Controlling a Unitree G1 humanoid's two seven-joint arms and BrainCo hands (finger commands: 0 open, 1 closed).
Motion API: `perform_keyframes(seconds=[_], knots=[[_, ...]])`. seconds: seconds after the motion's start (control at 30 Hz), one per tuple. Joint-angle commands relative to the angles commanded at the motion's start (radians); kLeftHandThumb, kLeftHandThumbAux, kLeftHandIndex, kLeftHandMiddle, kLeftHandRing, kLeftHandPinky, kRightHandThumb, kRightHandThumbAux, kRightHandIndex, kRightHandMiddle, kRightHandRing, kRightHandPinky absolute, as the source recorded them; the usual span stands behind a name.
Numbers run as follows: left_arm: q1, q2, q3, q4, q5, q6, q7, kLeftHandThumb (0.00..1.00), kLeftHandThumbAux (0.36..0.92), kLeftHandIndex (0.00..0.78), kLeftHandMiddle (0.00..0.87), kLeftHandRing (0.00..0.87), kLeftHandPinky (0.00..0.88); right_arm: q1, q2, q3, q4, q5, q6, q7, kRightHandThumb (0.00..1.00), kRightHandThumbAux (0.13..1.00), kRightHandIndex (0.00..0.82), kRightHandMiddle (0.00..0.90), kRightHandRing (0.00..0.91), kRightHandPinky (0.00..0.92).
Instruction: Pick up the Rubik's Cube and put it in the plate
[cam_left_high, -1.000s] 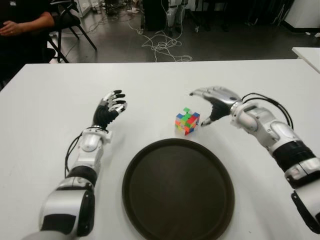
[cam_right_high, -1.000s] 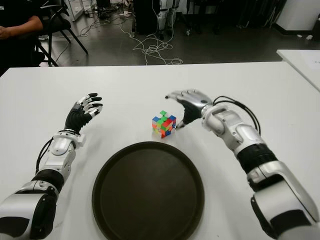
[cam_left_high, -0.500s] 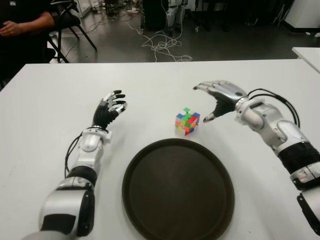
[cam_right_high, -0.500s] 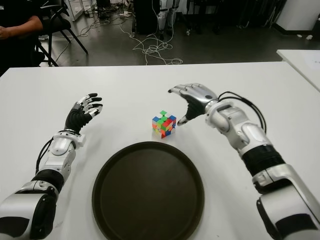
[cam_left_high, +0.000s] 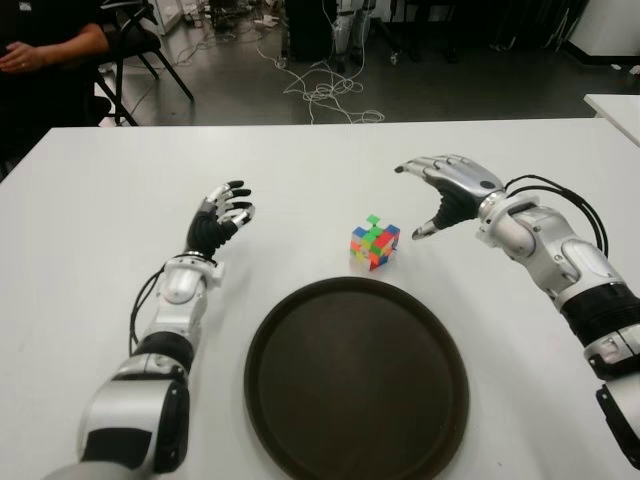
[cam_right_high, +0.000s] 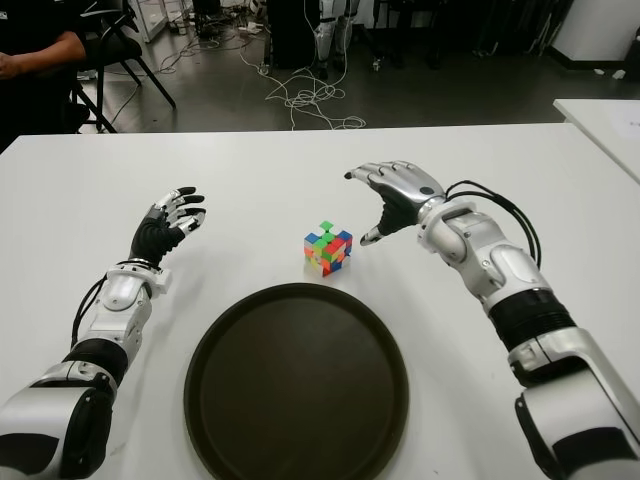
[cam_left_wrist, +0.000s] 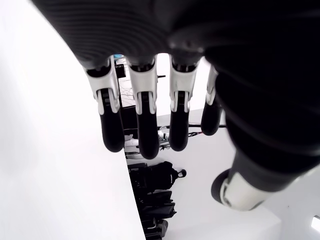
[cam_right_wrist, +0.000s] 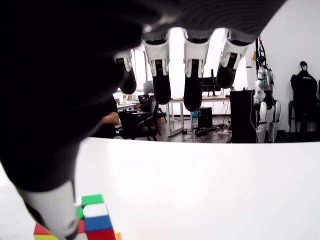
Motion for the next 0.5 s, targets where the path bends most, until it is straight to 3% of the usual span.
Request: perform_keyframes(seconds=[0.5], knots=[[0.000, -0.006, 0.007, -0.002, -0.010, 0.000, -0.003, 0.161, 0.742, 0.204, 0.254, 0.262, 0.279, -0.066, 0.056, 0.060, 0.115, -0.014, -0.027, 0.040, 0.000, 0.767, 0.134, 0.164, 0.153, 0.118]])
